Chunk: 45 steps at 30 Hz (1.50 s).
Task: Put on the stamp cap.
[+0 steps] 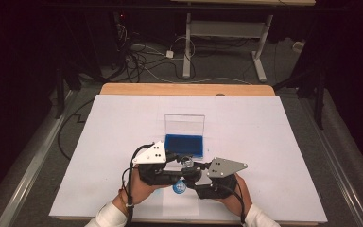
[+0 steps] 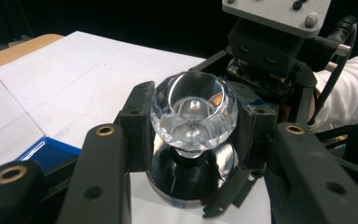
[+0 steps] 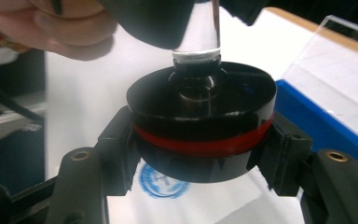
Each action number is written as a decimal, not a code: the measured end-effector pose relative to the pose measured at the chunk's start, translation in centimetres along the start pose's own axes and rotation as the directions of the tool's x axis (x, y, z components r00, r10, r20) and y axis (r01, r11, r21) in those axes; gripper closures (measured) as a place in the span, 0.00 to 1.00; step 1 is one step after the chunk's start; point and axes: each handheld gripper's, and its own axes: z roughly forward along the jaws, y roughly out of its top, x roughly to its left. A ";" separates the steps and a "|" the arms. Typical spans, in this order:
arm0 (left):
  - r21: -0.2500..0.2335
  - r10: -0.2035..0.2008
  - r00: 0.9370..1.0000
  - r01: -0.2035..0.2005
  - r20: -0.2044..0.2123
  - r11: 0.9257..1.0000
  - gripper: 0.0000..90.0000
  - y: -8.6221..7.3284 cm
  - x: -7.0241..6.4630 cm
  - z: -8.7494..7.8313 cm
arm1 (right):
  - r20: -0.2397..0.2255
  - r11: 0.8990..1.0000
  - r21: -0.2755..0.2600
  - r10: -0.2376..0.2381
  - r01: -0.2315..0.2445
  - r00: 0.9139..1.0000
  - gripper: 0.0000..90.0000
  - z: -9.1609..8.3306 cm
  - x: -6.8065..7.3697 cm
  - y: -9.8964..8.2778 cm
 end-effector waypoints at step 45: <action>0.006 0.020 0.999 -0.020 -0.034 1.000 0.60 0.8 -0.3 -0.4 | 0.029 1.000 0.022 -0.019 0.018 0.999 0.31 0.7 0.0 -0.6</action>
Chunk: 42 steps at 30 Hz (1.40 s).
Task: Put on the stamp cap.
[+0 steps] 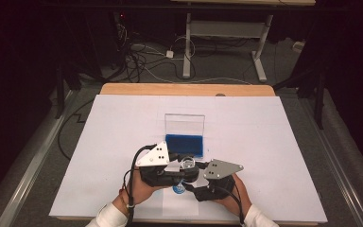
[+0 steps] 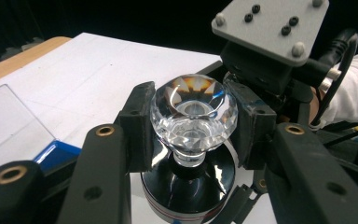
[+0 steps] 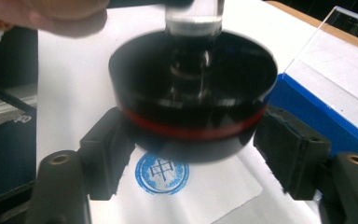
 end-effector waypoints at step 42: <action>0.052 0.003 0.996 0.002 -0.092 0.999 0.60 -0.8 1.5 -2.3 | 0.231 0.991 -0.009 -0.127 0.132 0.965 0.25 -7.0 -1.8 -0.4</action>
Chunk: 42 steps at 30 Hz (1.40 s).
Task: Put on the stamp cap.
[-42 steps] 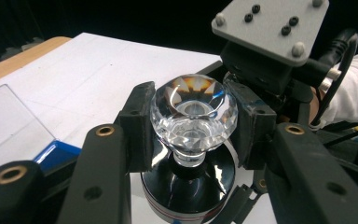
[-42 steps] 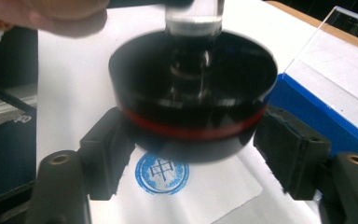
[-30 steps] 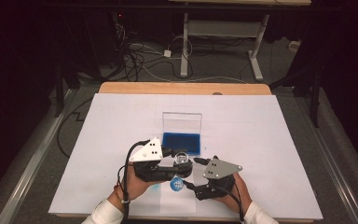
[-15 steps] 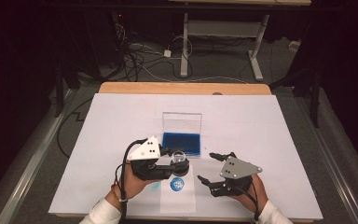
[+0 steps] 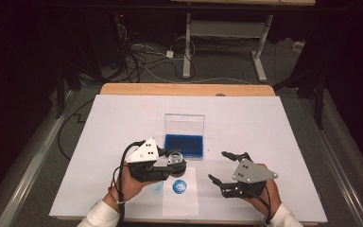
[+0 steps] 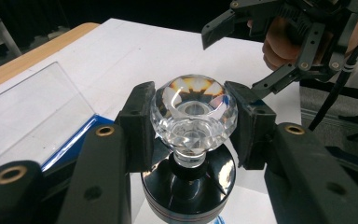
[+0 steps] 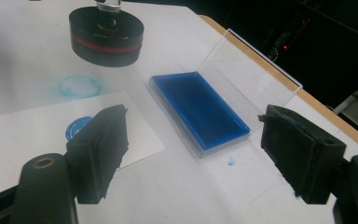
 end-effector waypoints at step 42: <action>0.032 -0.012 0.989 0.017 -0.150 0.999 0.60 -0.6 3.6 -2.2 | 0.114 0.994 0.047 0.088 -0.094 0.990 0.24 -5.7 -1.7 -5.8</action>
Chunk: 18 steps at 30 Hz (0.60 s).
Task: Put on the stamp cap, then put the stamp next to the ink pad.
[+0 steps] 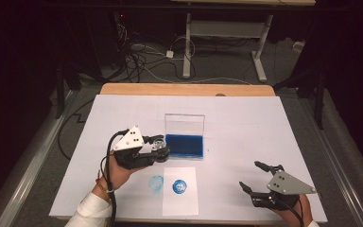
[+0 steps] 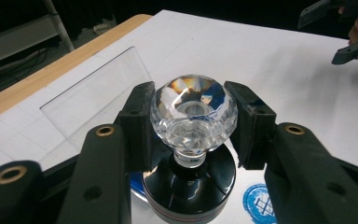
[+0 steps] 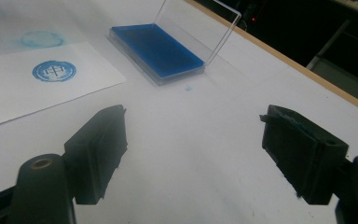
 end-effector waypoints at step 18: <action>0.094 -0.008 0.999 0.012 -0.043 0.995 0.60 0.5 2.9 0.1 | -0.003 1.000 0.015 -0.002 0.002 1.000 0.24 0.4 0.0 0.0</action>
